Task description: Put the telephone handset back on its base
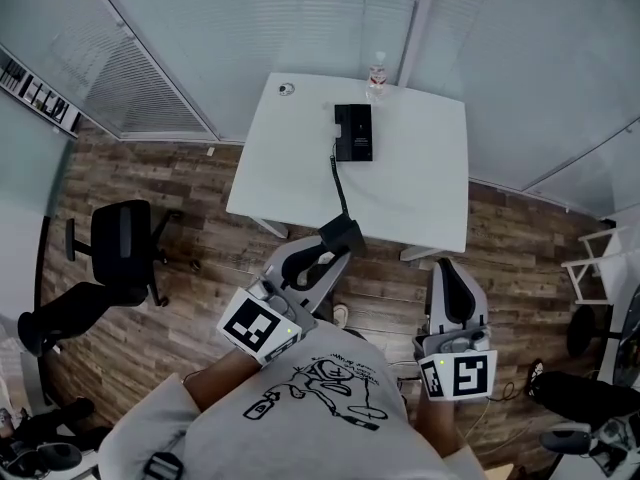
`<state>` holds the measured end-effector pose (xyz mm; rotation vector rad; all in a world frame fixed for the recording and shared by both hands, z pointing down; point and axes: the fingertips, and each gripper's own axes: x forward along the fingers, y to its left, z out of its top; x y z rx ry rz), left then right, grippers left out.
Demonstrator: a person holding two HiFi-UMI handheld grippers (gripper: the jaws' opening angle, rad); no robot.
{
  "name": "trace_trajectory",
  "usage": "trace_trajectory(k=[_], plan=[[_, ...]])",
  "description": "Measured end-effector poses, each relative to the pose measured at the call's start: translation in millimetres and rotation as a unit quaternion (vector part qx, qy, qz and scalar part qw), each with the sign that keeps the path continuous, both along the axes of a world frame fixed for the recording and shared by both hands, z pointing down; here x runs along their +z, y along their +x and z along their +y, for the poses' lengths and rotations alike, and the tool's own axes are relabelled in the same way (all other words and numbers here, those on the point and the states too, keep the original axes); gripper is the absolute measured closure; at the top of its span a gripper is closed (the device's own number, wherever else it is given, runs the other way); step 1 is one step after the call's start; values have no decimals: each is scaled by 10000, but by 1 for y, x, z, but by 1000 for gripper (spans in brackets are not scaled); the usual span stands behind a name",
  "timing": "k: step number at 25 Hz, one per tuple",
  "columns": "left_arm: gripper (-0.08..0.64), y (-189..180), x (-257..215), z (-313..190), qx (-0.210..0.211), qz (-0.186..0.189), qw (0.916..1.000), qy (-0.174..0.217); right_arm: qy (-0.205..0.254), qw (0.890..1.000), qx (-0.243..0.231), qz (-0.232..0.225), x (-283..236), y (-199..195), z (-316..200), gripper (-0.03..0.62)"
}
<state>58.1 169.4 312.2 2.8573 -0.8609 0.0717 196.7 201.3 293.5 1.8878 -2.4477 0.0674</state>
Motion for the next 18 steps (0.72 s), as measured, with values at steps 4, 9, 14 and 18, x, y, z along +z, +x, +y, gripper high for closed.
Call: trace_trajectory(k=[4, 9, 14, 18], plan=[[492, -1, 2, -23, -14, 114, 9999, -53, 14, 10000, -50, 53, 2, -3, -23, 575], [492, -7, 2, -59, -91, 182, 9998, -57, 34, 9995, -244, 179, -1, -14, -60, 575], [492, -13, -1, -96, -120, 241, 9996, -68, 31, 9992, -320, 249, -7, -21, -101, 575], [492, -15, -2, -134, -78, 239, 9997, -70, 51, 9991, -317, 289, -12, -25, -140, 575]])
